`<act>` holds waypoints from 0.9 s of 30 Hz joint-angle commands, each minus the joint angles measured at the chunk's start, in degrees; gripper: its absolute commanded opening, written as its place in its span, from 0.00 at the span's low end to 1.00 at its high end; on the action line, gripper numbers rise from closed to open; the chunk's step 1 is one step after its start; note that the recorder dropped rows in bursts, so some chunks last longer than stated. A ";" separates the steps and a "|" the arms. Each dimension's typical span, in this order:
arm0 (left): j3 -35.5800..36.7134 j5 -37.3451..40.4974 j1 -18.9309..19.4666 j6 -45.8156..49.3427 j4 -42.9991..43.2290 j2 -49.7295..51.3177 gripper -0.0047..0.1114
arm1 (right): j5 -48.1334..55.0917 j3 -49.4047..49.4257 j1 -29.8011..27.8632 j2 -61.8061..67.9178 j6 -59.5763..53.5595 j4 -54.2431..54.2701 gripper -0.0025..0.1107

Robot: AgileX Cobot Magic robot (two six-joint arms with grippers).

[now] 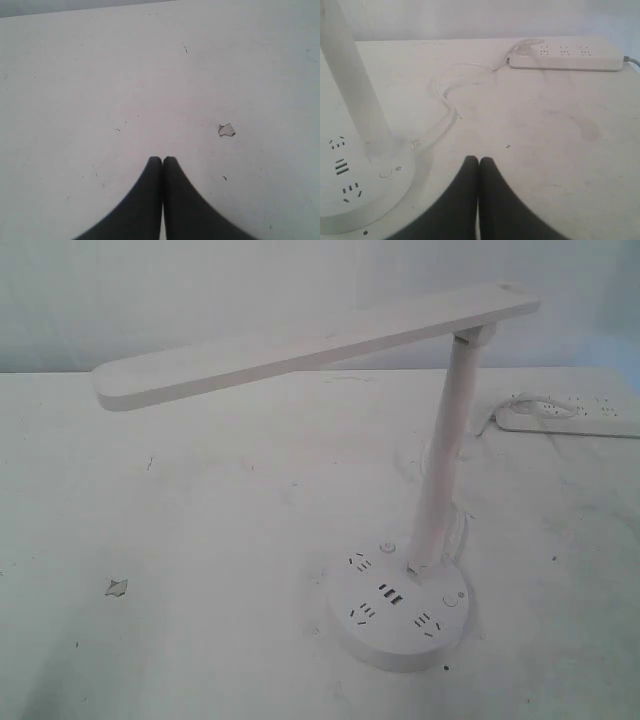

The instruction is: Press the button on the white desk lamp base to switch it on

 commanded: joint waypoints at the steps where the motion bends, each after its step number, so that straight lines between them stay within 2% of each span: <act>1: 0.11 -0.14 0.13 0.00 -0.26 0.41 0.04 | -0.22 0.28 -0.34 -0.30 0.23 -0.05 0.02; 9: 0.11 -0.14 0.13 0.00 -0.26 0.41 0.04 | -0.47 0.28 -0.34 -0.30 0.11 -0.17 0.02; 12: 0.11 -0.14 0.13 0.00 -0.26 0.41 0.04 | -4.99 0.28 -0.34 -0.30 -0.11 -0.87 0.02; 18: 0.11 -0.14 0.13 0.00 -0.26 0.41 0.04 | -26.07 0.28 -0.34 -0.30 0.91 -0.87 0.02; 21: 0.11 -0.14 0.13 0.00 -0.26 0.41 0.04 | -49.54 0.28 -0.34 -0.30 6.34 1.57 0.02; 22: 0.11 -0.14 0.13 0.00 -0.26 0.41 0.04 | -53.28 0.28 -0.34 -0.30 8.08 3.90 0.02; 23: 0.11 -0.14 0.13 0.00 -0.26 0.41 0.04 | -53.99 0.28 -0.34 -0.30 10.11 10.67 0.02; 24: 0.11 -0.14 0.13 0.00 -0.26 0.41 0.04 | -49.31 0.28 -0.34 0.49 13.00 32.58 0.02; 25: 0.11 -0.14 0.13 0.00 -0.26 0.41 0.04 | -47.74 0.21 -0.34 2.12 12.43 42.04 0.02; 27: 0.11 -0.14 0.13 0.00 -0.26 0.41 0.04 | -47.66 0.21 -0.20 6.19 12.43 48.27 0.02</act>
